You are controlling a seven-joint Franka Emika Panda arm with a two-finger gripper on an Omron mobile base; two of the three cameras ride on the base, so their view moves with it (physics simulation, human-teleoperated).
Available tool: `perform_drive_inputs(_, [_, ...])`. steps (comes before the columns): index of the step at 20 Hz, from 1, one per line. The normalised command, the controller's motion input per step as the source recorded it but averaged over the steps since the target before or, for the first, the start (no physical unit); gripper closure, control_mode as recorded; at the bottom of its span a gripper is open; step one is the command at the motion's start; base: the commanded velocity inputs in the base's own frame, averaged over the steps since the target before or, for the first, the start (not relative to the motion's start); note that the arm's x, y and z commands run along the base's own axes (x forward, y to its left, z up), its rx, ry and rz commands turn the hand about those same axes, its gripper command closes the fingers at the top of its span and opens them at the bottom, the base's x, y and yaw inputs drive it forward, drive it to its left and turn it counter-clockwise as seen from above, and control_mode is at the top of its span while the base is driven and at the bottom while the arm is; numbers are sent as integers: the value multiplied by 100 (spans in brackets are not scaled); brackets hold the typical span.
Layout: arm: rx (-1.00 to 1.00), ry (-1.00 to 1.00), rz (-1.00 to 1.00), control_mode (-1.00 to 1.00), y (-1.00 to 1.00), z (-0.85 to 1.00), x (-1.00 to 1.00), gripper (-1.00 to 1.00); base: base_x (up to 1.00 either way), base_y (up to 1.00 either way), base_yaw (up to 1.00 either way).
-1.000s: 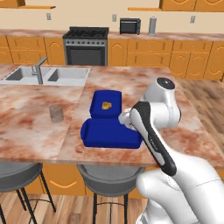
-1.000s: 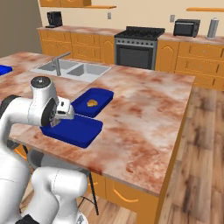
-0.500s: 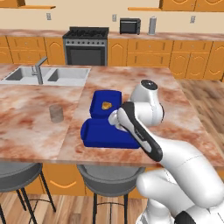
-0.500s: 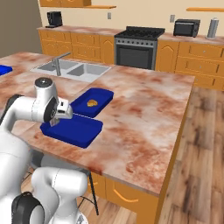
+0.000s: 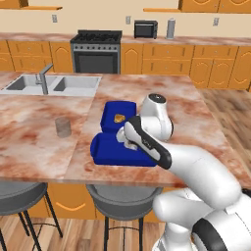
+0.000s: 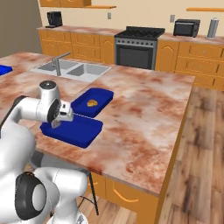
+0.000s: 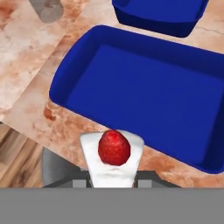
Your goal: Take the cakes from the fridge and place them on the empty tray on the dining counter.
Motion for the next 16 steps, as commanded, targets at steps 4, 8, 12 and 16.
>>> perform_drive_inputs(4, [0, 3, 0, -100, 5, -25, 43, 100, 0, 0, 0])
perform_drive_inputs(8, [0, 0, 0, -100, 11, -28, 41, 100, 0, 0, 0])
perform_drive_inputs(12, [0, 0, 0, -100, 14, -31, 38, 100, 0, 0, 0])
perform_drive_inputs(16, [0, 0, 0, -100, 14, -31, 34, 100, 0, 0, 0])
